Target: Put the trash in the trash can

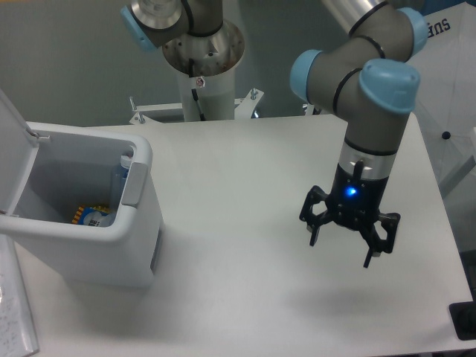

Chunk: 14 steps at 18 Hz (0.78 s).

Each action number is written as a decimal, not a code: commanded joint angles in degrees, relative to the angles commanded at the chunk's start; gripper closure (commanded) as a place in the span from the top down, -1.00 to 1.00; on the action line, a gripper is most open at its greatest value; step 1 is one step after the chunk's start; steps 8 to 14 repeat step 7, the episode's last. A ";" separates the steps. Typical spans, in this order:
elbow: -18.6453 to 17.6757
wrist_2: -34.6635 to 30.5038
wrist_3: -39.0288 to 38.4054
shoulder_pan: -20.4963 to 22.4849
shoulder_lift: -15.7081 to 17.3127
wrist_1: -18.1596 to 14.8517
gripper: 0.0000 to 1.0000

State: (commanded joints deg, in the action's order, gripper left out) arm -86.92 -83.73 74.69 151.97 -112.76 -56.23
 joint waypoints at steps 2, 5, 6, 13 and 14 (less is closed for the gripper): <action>1.05 -0.90 0.72 0.08 0.00 -3.78 1.00; 3.16 -2.30 0.81 0.00 -0.17 -7.48 1.00; 3.69 -2.66 0.81 0.00 -0.17 -8.27 1.00; 3.87 -2.75 0.72 0.00 -0.26 -8.63 1.00; 3.87 -2.75 0.72 0.00 -0.26 -8.63 1.00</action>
